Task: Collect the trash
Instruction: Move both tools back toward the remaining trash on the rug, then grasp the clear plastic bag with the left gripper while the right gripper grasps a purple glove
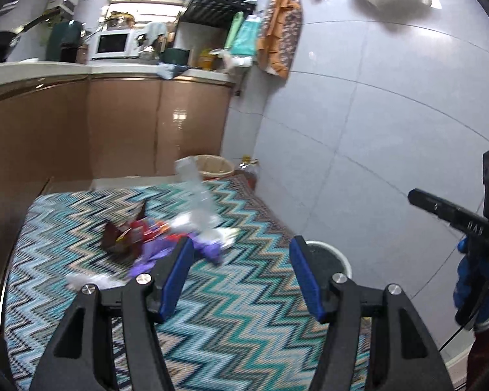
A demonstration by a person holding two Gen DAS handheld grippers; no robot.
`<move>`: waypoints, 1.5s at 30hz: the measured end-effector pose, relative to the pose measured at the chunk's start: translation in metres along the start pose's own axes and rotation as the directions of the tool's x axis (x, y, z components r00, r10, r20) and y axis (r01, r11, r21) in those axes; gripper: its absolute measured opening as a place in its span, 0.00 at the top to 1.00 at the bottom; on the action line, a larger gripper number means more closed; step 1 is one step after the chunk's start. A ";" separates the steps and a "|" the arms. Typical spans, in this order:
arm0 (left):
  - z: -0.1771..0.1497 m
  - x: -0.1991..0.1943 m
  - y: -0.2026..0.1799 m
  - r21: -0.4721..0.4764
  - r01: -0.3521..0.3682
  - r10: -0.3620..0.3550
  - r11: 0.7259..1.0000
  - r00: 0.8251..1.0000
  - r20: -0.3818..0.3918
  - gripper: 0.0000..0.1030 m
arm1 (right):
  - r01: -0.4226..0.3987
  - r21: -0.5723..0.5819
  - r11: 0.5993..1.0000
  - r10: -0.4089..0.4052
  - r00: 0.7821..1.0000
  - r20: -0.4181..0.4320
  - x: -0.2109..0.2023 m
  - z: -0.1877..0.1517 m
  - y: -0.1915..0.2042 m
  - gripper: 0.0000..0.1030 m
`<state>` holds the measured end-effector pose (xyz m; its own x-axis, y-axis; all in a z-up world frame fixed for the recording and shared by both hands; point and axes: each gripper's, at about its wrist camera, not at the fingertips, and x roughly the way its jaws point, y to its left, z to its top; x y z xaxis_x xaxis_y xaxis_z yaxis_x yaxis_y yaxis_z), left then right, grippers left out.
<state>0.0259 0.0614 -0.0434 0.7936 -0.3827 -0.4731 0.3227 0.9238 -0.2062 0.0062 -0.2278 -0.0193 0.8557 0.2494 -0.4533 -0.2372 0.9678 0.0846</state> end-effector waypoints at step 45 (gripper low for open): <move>-0.075 0.125 0.169 -0.298 -0.333 0.259 0.895 0.930 -0.261 0.71 | -0.304 -0.059 0.951 0.259 0.884 -0.388 0.260 -0.048 0.082 0.59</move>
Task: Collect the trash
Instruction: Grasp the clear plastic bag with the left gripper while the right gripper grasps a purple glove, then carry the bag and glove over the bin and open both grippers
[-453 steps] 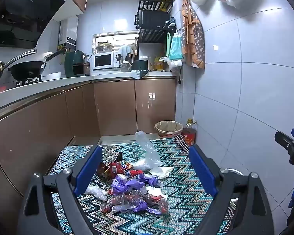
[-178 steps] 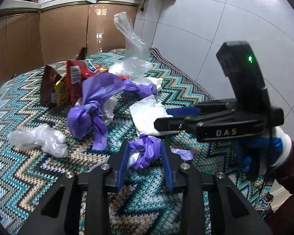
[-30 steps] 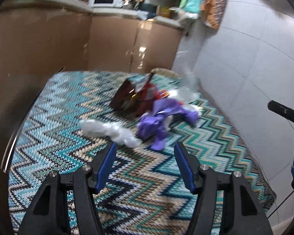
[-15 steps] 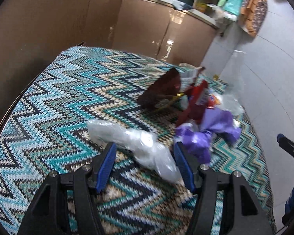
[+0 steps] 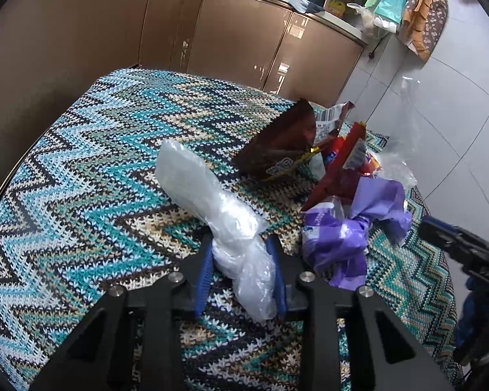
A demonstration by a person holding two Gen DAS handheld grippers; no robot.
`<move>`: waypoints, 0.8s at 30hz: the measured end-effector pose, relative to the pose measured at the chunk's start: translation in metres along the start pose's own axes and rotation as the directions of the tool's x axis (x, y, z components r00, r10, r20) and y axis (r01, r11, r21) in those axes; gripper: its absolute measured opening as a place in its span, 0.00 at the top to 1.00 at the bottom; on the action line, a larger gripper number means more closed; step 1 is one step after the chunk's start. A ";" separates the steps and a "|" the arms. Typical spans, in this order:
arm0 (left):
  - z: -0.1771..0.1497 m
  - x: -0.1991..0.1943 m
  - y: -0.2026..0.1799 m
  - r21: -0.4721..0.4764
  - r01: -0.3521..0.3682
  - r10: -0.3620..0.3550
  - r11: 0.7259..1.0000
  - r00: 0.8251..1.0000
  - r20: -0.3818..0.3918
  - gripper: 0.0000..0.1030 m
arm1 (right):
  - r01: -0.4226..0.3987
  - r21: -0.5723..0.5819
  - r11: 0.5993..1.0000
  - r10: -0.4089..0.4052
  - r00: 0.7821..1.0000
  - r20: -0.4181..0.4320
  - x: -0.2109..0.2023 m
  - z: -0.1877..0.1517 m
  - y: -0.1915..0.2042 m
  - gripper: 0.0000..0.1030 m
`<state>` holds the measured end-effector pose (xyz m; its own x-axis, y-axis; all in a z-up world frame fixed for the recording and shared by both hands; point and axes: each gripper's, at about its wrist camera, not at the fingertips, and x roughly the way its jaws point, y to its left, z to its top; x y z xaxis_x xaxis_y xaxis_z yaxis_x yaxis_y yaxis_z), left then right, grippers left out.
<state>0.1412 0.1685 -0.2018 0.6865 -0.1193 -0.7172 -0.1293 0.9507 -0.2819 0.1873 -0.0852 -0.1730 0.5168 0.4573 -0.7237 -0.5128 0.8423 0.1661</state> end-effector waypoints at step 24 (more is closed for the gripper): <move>-0.012 -0.027 0.011 0.001 0.014 -0.014 1.000 0.999 0.045 0.72 | 0.006 -0.027 1.000 -0.006 1.000 0.013 -0.009 -0.015 0.011 0.81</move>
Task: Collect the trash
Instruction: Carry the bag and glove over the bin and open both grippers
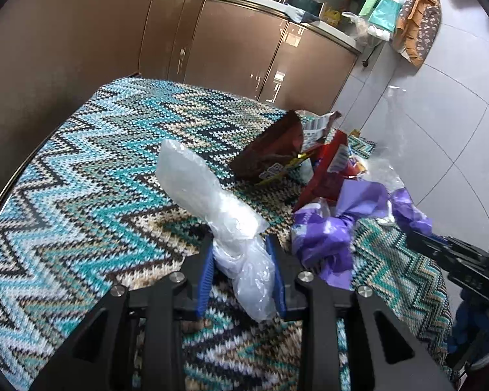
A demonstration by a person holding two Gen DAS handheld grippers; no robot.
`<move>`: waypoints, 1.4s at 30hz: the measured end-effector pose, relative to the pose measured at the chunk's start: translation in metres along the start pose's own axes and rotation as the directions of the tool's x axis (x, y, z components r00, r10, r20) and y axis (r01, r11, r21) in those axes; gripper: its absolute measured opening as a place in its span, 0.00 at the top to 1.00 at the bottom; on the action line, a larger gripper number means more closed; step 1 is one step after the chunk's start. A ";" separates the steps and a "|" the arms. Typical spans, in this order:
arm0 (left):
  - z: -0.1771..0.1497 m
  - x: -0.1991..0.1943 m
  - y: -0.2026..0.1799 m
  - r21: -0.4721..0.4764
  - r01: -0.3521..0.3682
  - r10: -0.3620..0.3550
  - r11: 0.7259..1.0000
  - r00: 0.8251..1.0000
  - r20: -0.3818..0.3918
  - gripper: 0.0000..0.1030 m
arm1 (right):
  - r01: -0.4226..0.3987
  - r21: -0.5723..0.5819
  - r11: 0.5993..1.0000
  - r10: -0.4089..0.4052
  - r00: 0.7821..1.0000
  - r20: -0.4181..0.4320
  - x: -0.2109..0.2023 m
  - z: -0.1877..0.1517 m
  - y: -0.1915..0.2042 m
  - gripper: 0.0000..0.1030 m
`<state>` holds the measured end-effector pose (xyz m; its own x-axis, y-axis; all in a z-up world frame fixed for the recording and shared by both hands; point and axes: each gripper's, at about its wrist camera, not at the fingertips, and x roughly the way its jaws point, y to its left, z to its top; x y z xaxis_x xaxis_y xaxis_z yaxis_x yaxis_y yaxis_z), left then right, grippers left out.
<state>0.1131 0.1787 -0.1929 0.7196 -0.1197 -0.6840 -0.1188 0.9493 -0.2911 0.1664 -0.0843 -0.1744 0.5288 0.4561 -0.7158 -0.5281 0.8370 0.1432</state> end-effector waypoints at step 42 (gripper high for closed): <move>-0.035 -0.105 -0.260 0.437 0.325 -0.321 0.839 0.943 -0.086 0.72 | 0.217 0.378 0.900 -0.325 0.912 0.249 -0.249 -0.140 -0.111 0.81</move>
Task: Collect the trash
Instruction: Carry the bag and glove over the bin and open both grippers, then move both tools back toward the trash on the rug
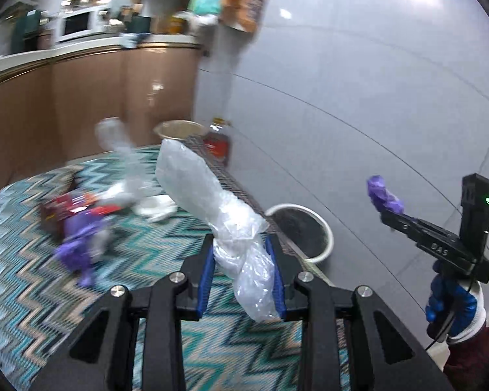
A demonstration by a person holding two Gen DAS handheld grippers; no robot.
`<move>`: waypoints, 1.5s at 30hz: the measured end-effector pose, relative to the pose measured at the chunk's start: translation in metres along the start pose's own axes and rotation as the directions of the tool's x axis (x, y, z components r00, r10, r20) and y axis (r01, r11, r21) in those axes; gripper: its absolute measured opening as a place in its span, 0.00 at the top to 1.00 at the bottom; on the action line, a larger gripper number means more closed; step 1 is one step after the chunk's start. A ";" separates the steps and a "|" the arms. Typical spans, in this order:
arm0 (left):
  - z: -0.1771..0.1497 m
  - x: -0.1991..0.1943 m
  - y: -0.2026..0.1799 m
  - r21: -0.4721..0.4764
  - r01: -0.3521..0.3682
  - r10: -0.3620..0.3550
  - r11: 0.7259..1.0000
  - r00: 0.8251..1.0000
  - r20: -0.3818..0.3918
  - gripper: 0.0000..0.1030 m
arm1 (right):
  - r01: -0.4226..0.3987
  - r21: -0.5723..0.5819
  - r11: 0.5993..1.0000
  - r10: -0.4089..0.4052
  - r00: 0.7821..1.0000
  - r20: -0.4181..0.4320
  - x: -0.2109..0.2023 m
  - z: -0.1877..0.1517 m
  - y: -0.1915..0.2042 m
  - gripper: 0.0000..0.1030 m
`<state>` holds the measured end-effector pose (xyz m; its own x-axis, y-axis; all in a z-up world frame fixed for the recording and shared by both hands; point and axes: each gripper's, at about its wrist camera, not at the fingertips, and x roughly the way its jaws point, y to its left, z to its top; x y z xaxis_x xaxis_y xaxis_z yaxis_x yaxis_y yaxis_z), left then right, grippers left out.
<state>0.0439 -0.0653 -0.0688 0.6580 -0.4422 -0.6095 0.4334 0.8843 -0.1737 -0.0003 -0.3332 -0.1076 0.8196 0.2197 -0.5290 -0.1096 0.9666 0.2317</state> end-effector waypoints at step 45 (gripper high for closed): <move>0.113 0.236 -0.117 0.024 0.245 -0.239 0.969 0.961 -0.139 0.48 | 0.210 0.186 0.960 -0.195 0.976 -0.098 0.085 0.040 -0.162 0.60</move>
<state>0.2180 -0.2904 -0.1052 0.4429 -0.6155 -0.6519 0.5959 0.7453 -0.2989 0.1100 -0.4764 -0.1572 0.7664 0.0393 -0.6412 0.1714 0.9494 0.2631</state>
